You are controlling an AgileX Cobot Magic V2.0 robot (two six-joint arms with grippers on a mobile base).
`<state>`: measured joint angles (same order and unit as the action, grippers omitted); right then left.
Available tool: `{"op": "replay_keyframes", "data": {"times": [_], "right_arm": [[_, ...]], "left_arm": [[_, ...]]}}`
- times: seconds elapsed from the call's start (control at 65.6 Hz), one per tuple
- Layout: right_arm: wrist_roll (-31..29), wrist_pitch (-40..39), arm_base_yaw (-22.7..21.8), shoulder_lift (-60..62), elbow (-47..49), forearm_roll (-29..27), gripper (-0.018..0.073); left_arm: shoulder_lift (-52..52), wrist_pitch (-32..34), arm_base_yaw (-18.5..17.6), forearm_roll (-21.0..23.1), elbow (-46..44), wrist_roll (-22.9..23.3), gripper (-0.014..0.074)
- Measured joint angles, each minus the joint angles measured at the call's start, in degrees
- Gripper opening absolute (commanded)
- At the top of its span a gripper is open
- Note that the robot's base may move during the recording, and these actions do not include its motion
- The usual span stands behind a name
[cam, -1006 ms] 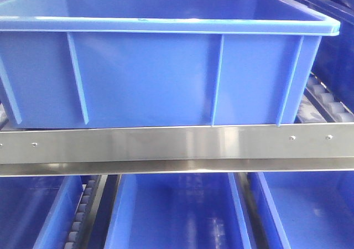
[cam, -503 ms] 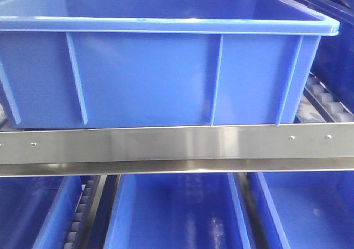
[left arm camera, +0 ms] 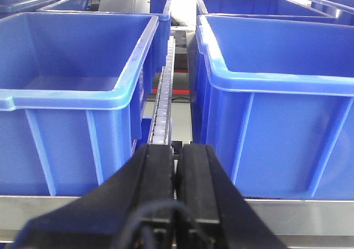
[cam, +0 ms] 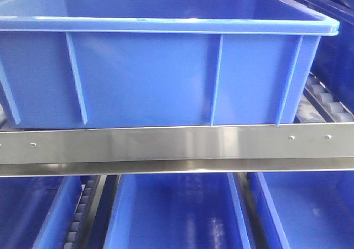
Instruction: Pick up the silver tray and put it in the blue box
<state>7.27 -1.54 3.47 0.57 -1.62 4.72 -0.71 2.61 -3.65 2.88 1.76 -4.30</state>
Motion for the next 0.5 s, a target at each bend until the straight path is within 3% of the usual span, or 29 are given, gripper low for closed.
{"op": "replay_keyframes", "data": {"times": [0.503], "right_arm": [[0.0,0.0,0.0,0.0,0.0,0.0,0.0055]], "left_arm": [[0.0,0.0,0.0,0.0,0.0,0.0,-0.0009]]}}
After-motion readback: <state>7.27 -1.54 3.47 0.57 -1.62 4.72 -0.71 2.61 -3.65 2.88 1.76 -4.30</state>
